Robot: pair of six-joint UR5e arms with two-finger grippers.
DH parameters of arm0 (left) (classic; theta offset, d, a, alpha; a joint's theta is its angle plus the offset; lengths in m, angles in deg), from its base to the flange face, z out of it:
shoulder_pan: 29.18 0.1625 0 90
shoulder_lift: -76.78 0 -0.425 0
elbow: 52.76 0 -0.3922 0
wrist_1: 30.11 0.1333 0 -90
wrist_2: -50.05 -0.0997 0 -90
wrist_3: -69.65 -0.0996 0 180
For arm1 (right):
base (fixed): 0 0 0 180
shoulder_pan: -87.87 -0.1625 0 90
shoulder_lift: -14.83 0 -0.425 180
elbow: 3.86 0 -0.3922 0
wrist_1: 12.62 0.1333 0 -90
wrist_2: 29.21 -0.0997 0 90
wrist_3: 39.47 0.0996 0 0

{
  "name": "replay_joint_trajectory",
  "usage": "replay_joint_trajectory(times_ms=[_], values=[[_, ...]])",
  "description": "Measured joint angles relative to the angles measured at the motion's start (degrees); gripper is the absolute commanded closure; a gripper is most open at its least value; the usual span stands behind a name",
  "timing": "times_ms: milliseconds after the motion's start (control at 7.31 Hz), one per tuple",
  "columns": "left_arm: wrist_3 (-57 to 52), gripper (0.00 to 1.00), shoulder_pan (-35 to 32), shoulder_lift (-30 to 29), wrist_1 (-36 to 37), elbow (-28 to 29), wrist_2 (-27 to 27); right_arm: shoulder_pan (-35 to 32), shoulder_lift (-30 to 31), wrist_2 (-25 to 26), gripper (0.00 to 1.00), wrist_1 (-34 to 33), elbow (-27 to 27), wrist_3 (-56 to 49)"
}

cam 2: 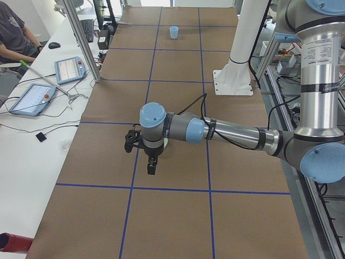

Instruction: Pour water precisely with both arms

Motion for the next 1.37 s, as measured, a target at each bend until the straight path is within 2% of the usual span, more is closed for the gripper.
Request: replay_joint_trajectory(times_ms=[274,1368], values=[[0.1,0.0,0.0,0.0,-0.5,0.2,0.1,0.0,0.3,-0.1,0.0,0.5,-0.2,-0.2],[0.2,0.0,1.0,0.2,-0.9,0.7,0.0,1.4,4.9,-1.0,0.0,12.9,-1.0,-0.6]])
